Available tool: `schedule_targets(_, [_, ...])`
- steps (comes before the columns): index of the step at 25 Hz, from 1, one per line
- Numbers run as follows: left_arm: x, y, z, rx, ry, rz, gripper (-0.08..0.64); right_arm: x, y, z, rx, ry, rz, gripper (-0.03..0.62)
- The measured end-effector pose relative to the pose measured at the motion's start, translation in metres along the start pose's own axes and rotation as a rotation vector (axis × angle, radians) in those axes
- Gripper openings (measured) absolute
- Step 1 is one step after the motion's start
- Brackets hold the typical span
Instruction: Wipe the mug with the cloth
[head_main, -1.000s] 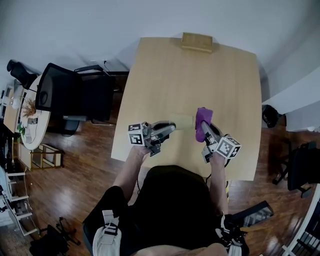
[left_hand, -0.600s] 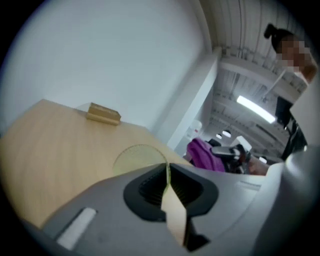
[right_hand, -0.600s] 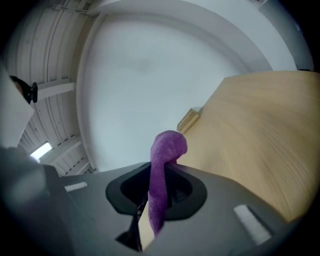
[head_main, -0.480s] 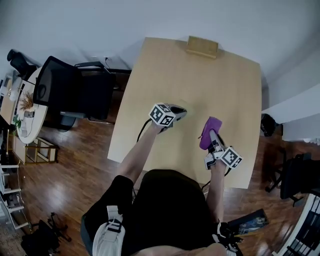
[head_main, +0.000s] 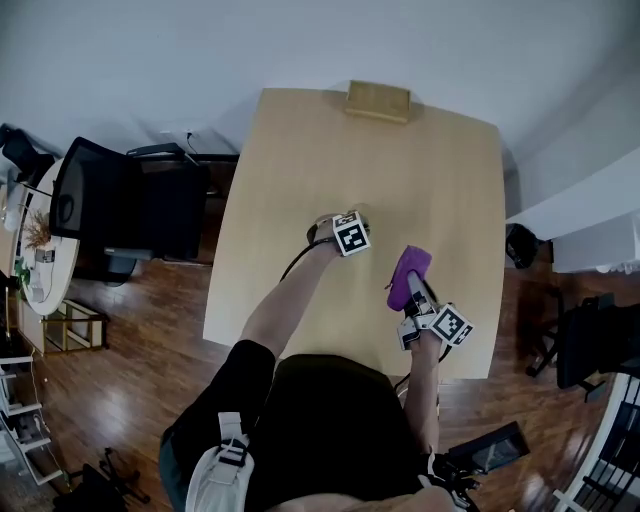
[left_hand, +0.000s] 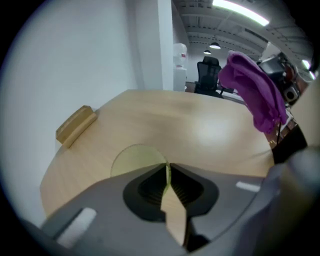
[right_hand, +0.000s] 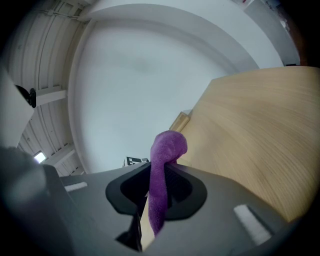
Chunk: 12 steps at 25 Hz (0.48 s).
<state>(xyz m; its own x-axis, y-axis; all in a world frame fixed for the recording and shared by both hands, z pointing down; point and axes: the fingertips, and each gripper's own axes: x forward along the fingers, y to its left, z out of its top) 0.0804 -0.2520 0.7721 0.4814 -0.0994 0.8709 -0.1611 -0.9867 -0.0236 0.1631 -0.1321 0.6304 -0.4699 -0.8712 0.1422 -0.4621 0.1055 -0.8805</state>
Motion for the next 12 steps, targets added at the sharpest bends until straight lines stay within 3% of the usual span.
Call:
schedule_targets(4, [0.000,0.004,0.010,-0.014,-0.036,0.023,0.068,0.000,-0.006,0.006,-0.020,0.001,-0.010,0.063])
schedule_targets(8, [-0.013,0.004,0.014,-0.048,-0.104,0.044,0.121,0.003,-0.004,0.005,0.022,-0.018,0.041,0.063])
schedule_targets(12, [-0.053,0.008,0.023,-0.175,-0.267,0.119,0.138,0.001,-0.001,0.009,0.021,-0.015,0.060,0.063])
